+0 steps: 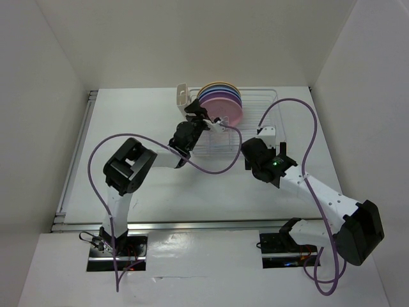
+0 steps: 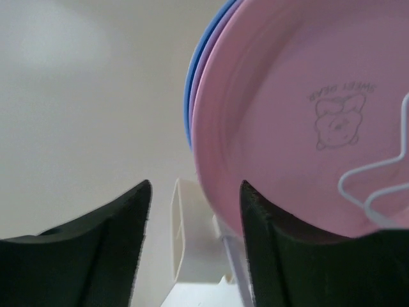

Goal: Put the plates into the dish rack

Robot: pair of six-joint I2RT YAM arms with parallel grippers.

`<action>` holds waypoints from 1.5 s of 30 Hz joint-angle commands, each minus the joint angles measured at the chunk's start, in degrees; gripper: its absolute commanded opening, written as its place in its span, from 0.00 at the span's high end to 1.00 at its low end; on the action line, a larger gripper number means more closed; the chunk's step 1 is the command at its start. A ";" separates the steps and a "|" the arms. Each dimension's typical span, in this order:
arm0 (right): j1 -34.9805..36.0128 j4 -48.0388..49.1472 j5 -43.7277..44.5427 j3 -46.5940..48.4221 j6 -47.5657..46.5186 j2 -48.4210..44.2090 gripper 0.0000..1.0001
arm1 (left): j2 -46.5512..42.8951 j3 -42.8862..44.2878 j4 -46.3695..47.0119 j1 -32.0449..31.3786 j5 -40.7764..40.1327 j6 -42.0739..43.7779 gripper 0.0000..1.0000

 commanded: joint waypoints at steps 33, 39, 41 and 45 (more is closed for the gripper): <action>2.40 26.56 4.90 5.04 -24.12 -3.83 0.00 | -28.00 28.60 -92.21 22.11 55.89 -46.34 0.00; 2.40 23.91 5.43 5.65 -22.45 -4.89 0.00 | -21.08 33.96 -98.68 22.64 66.57 -43.74 0.00; 2.40 22.52 8.57 9.32 -22.44 -3.58 0.00 | -20.53 33.27 -98.71 22.64 64.38 -43.19 0.00; 2.93 13.98 10.88 17.34 -15.32 1.43 0.00 | -17.91 35.18 -96.69 19.05 53.44 -41.97 0.00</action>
